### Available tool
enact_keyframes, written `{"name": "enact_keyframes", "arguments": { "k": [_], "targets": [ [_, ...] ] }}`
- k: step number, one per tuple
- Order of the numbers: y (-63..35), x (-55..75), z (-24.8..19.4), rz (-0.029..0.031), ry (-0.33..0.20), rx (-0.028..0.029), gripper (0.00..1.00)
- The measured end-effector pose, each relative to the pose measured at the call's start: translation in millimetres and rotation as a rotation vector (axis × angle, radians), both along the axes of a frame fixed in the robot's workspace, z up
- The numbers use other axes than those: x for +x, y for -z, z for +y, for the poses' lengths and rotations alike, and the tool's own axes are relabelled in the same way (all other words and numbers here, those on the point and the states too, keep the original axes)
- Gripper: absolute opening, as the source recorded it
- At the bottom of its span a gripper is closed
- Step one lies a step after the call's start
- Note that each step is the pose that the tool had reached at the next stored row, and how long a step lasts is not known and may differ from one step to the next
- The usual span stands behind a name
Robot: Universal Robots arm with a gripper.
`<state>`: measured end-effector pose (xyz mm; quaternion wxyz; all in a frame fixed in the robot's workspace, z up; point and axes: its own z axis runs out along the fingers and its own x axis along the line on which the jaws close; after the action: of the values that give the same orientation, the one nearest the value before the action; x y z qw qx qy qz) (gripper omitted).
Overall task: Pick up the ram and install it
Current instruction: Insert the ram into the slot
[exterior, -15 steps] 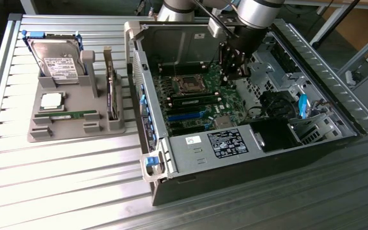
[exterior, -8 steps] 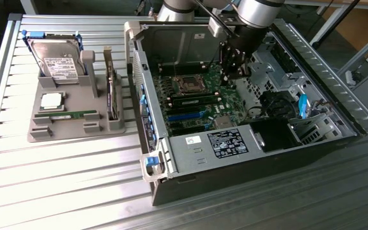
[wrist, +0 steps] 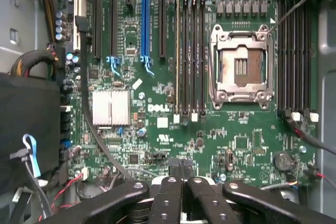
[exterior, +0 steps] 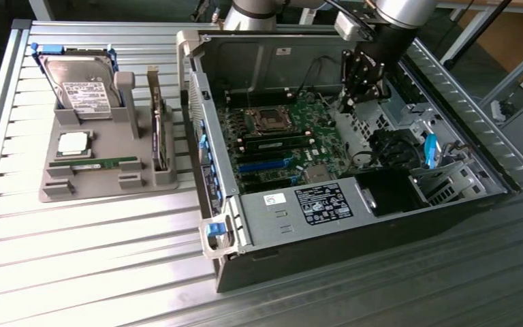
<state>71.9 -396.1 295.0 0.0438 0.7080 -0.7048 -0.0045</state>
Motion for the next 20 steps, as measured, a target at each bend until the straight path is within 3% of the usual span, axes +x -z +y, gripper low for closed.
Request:
{"name": "enact_keyframes", "arguments": {
  "k": [8, 9, 10, 15, 20],
  "targets": [
    [-4.6, 5.5, 0.0, 0.0027, 0.0, 0.0, 0.09],
    [-4.4, 5.6, 0.0, -0.019, 0.0, -0.0002, 0.09],
    [-4.1, 5.5, -0.1, -0.0352, 0.0, 0.0, 0.09],
    [-4.1, 5.5, 0.0, -0.0367, 0.0, 0.0001, 0.09],
    [-4.1, -12.8, 0.2, -0.0367, 0.0, 0.0, 0.09]
  ]
}}
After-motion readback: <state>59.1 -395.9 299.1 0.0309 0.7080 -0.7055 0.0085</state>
